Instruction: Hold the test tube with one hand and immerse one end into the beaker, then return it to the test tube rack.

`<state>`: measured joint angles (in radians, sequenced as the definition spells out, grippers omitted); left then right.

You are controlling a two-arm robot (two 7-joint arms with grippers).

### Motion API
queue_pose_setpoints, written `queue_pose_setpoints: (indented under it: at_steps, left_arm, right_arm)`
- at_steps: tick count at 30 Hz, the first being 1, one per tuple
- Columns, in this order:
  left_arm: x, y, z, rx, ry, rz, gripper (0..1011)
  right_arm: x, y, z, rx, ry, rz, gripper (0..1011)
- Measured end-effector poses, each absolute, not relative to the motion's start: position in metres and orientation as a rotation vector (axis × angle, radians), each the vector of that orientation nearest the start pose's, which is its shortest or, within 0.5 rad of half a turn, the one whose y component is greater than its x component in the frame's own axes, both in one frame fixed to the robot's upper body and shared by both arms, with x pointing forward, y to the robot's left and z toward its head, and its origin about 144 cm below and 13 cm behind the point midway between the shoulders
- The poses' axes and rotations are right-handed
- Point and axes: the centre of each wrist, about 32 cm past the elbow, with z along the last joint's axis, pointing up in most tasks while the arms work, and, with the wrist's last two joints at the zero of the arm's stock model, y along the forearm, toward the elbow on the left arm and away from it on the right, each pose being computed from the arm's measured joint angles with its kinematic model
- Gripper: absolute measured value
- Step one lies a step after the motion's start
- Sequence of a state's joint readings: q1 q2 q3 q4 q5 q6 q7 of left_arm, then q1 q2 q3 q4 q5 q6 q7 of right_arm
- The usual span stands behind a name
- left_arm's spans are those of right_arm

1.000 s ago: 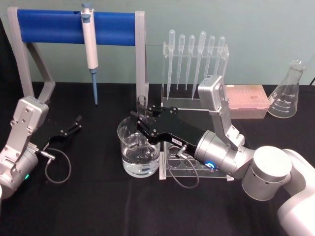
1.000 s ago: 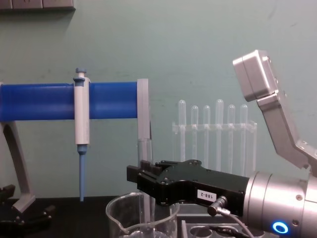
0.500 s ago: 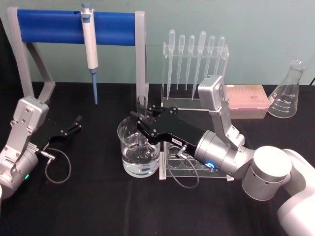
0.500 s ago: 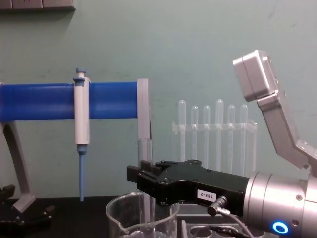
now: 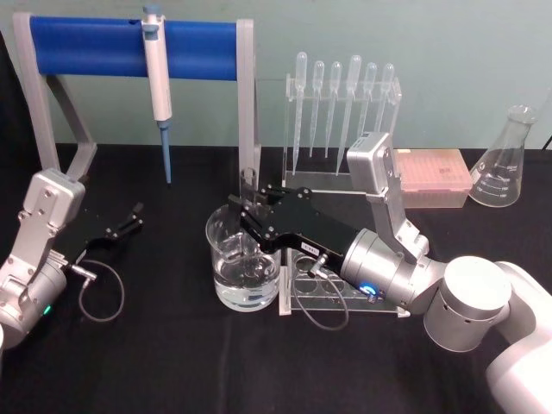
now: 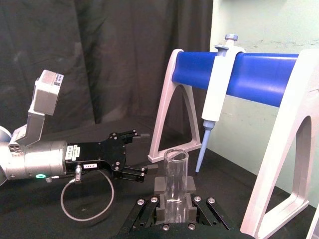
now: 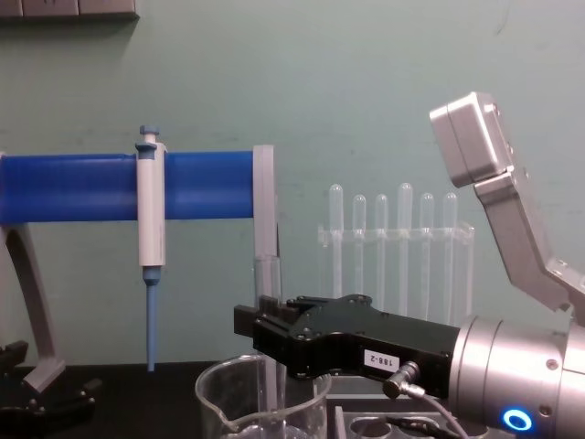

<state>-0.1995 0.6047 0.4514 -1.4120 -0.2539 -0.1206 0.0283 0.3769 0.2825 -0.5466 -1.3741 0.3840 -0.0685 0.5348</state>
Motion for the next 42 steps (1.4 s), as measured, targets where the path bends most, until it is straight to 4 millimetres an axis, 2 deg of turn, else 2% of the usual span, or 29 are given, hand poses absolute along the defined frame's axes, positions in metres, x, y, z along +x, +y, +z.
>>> queue_pose_setpoints:
  at_steps: [42]
  left_arm:
    - [0.4886, 0.3097, 1.1398, 0.304, -0.285, 1.248, 1000]
  right_arm:
    - [0.5303, -0.1678, 1.1770, 0.017, -0.081, -0.584, 224]
